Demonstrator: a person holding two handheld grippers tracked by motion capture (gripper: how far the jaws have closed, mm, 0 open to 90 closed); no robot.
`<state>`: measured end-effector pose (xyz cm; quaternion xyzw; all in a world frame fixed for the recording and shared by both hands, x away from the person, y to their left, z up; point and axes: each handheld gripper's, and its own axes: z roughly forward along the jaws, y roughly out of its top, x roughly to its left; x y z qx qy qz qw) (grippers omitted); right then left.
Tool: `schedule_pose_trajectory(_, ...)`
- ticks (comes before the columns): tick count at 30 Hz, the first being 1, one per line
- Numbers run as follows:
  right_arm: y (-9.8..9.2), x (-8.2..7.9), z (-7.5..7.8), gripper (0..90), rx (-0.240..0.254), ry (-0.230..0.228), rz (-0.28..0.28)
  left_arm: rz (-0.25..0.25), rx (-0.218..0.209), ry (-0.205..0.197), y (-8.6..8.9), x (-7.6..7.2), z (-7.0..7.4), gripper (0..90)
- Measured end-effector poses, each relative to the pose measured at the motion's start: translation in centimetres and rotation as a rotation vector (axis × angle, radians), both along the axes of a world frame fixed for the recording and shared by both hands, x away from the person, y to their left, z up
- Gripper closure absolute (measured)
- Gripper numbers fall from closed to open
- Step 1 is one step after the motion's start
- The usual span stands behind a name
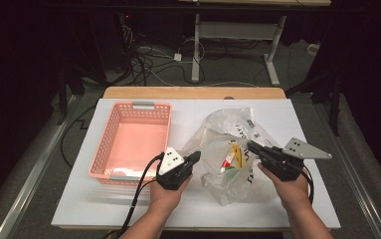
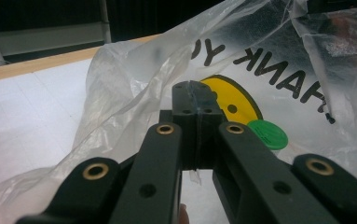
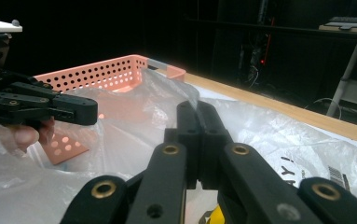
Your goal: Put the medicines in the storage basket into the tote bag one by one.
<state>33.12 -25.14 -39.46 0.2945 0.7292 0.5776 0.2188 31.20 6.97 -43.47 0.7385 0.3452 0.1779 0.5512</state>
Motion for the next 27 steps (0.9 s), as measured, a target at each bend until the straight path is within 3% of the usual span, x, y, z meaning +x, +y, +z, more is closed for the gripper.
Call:
schedule_pose_trajectory(4, 0.1, 0.1, -0.1, 90.0, -0.004, 0.004, 0.003, -0.015, 0.016, 0.010, -0.3, -0.2, -0.4, 88.0)
schedule_pose_trajectory(10, 0.1, -0.1, 0.2, 90.0, 0.000, -0.010, 0.002, -0.005, -0.006, -0.010, -0.3, 0.0, 0.5, 88.1)
schedule_pose_trajectory(19, 0.5, 0.3, 1.1, 90.0, 0.027, -0.034, -0.022, 0.005, -0.026, -0.104, -0.4, 0.6, 3.5, 88.1)
schedule_pose_trajectory(27, 1.2, 1.0, 2.1, 90.0, 0.026, -0.065, -0.046, 0.013, -0.030, -0.166, -1.2, 1.6, 5.0, 88.2)
